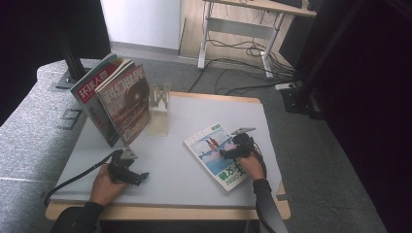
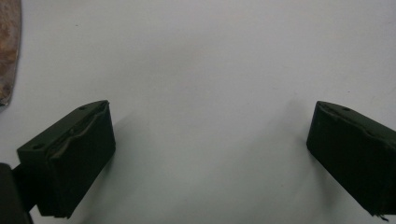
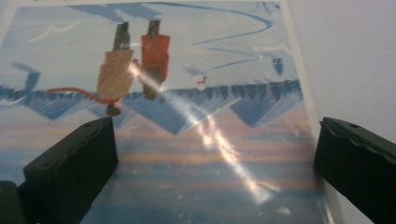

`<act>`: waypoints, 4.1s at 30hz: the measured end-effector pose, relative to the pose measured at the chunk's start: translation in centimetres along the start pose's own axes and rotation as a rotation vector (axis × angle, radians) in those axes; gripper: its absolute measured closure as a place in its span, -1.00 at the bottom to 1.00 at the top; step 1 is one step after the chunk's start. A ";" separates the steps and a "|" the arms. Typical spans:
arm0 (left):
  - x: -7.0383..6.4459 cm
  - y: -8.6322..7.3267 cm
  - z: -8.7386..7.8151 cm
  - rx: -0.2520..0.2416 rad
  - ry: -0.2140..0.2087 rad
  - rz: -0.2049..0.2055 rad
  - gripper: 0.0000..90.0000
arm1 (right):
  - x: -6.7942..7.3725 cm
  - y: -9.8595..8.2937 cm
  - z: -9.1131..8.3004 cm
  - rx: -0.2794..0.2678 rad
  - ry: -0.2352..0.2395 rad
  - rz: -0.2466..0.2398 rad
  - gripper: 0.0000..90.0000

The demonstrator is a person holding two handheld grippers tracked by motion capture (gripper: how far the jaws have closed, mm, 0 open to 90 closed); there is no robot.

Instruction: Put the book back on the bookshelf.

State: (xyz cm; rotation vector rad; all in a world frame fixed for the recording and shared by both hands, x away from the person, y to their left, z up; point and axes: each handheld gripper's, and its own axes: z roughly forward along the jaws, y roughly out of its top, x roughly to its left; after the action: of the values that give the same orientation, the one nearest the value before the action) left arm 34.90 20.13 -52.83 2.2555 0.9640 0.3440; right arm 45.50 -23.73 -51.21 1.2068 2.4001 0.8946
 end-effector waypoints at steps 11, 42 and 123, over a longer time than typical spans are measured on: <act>0.0 0.0 0.0 -0.001 0.001 -0.001 -0.98 | -0.9 1.8 1.8 0.010 0.042 0.017 -1.00; 0.0 0.0 0.0 0.000 0.001 -0.001 -0.98 | 1.2 4.8 4.4 0.016 0.127 -0.058 -1.00; 0.0 0.0 0.0 0.001 0.000 0.000 -0.98 | 15.0 7.1 7.2 0.034 0.439 -0.286 -1.00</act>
State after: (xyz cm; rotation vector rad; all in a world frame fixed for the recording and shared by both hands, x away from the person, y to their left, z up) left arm 34.90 20.13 -52.83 2.2566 0.9640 0.3444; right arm 44.67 -5.70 -51.97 0.6983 2.8418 1.1180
